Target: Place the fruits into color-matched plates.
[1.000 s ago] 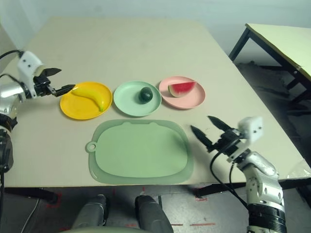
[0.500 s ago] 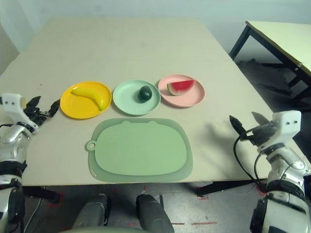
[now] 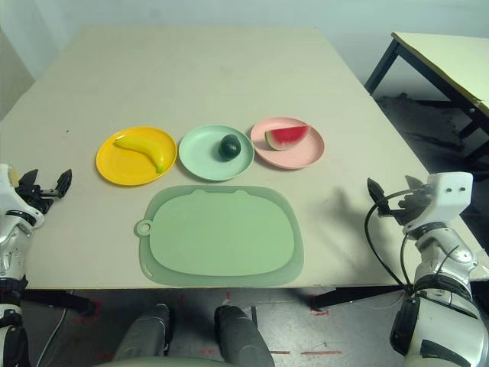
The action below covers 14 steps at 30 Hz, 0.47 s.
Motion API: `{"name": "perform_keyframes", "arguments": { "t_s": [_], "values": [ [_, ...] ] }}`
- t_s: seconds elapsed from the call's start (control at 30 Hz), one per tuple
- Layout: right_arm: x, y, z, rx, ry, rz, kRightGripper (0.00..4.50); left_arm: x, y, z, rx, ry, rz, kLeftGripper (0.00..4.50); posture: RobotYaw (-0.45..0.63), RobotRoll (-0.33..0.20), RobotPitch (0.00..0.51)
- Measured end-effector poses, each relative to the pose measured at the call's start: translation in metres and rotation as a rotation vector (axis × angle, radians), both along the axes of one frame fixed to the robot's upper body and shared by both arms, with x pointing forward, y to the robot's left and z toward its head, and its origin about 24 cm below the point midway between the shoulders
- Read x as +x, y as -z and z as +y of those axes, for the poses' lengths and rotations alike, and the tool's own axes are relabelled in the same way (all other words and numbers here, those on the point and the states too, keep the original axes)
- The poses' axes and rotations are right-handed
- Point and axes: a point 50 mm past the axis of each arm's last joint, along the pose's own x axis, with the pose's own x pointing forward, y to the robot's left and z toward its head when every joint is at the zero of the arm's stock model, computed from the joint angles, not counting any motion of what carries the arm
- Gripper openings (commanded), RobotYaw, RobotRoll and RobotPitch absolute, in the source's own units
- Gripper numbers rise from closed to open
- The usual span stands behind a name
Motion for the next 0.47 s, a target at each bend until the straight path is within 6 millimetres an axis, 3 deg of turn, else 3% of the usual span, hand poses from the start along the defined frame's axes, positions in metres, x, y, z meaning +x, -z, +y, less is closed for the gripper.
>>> {"name": "perform_keyframes", "arguments": {
  "t_s": [0.47],
  "values": [
    [0.001,0.015,0.011,0.024,-0.021,0.008,4.50,0.008,-0.008,0.006,-0.003,0.005,-0.008,4.47,0.03,0.000,0.149]
  ]
}}
